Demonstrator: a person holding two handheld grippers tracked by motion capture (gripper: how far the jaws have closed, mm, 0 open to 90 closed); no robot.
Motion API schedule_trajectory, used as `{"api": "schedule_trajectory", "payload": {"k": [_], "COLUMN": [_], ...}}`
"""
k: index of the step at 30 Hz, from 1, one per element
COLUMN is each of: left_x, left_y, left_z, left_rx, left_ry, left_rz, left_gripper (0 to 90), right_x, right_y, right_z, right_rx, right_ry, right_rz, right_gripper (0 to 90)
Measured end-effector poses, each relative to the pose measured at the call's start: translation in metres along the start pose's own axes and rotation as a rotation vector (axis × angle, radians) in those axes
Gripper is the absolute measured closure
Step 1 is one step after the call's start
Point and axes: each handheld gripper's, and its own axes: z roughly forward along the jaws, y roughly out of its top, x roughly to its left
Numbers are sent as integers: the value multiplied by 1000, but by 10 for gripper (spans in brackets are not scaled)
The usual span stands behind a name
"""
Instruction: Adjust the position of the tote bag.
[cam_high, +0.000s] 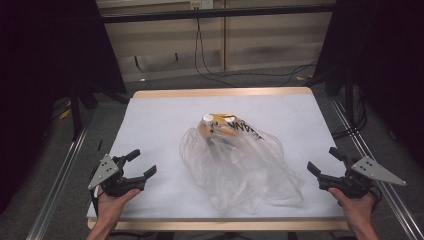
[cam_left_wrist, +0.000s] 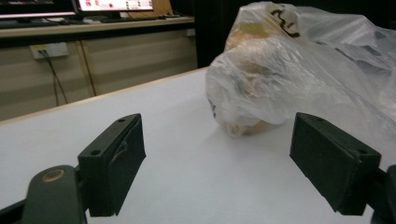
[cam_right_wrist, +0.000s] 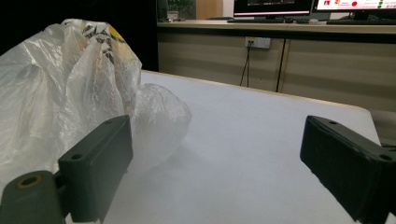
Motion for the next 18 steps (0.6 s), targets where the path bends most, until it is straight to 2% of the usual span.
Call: {"api": "schedule_trajectory", "payload": {"k": [1, 2, 3, 4, 7, 8, 9, 12, 14, 16, 18], "left_x": [0, -1, -2, -7, -14, -17, -20, -24, -28, -34, -36], "left_y": [0, 1, 2, 5, 9, 9, 10, 10, 11, 13, 14], "left_z": [0, 0, 0, 1, 1, 2, 4, 5, 8, 10, 11], "left_rx": [0, 34, 47, 63, 64, 72, 81, 90, 86, 89, 89], "left_ry": [0, 4, -6, -38, -48, -59, -88, -88, -106, -134, -136], "left_rz": [0, 18, 11, -22, 1, 6, 19, 26, 15, 28, 31], "left_gripper": [197, 197, 199, 210, 246, 256, 274, 304, 323, 334, 344], "right_x": [0, 0, 0, 0, 0, 0, 1, 2, 2, 2, 3], "right_y": [0, 0, 0, 0, 0, 0, 0, 0, 2, 4, 5], "right_z": [0, 0, 0, -1, -2, -2, -2, -1, -3, -6, -7], "right_rx": [0, -1, 2, 10, 11, 9, 16, 24, 28, 29, 32], "right_ry": [0, 5, 9, 13, 17, 16, 18, 23, 50, 68, 77], "right_rz": [0, 1, 5, 4, 13, 17, 19, 18, 20, 19, 25], "right_gripper": [113, 125, 131, 154, 185, 193, 212, 232, 260, 277, 287]}}
